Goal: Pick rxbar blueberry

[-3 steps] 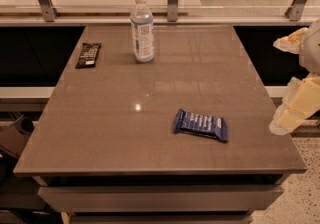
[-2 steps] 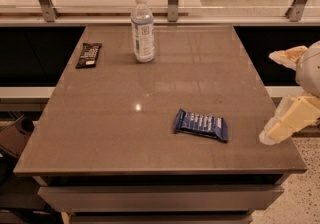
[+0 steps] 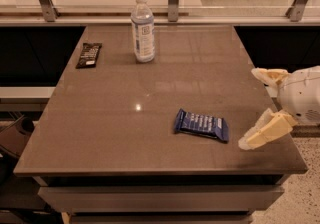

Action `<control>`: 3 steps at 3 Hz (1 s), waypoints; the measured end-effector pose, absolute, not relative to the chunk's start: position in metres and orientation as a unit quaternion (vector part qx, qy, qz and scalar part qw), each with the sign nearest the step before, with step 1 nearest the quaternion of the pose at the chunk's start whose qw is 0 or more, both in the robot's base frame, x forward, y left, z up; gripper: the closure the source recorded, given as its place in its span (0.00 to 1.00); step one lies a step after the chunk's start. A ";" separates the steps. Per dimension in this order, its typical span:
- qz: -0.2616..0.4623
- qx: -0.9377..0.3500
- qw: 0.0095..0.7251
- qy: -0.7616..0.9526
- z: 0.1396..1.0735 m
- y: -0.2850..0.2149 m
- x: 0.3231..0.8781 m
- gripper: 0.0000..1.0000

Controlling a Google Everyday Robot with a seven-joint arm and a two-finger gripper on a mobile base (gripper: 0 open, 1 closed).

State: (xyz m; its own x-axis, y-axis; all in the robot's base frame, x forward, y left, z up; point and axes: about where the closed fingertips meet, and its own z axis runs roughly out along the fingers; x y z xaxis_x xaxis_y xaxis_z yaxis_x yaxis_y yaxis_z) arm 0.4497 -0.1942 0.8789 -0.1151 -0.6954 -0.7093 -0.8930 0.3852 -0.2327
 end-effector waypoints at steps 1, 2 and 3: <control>0.164 -0.530 0.413 0.722 0.857 -0.187 0.458 0.00; 0.187 -0.533 0.418 0.711 0.843 -0.175 0.461 0.00; 0.203 -0.536 0.415 0.706 0.836 -0.163 0.466 0.00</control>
Offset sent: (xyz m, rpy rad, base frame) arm 0.0172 0.0308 -0.0548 0.1885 0.0183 0.0910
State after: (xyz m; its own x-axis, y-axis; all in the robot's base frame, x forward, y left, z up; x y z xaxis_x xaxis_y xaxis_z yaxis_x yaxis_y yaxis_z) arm 0.4662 -0.1625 0.8361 -0.0800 -0.5889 -0.8042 -0.9262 0.3422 -0.1584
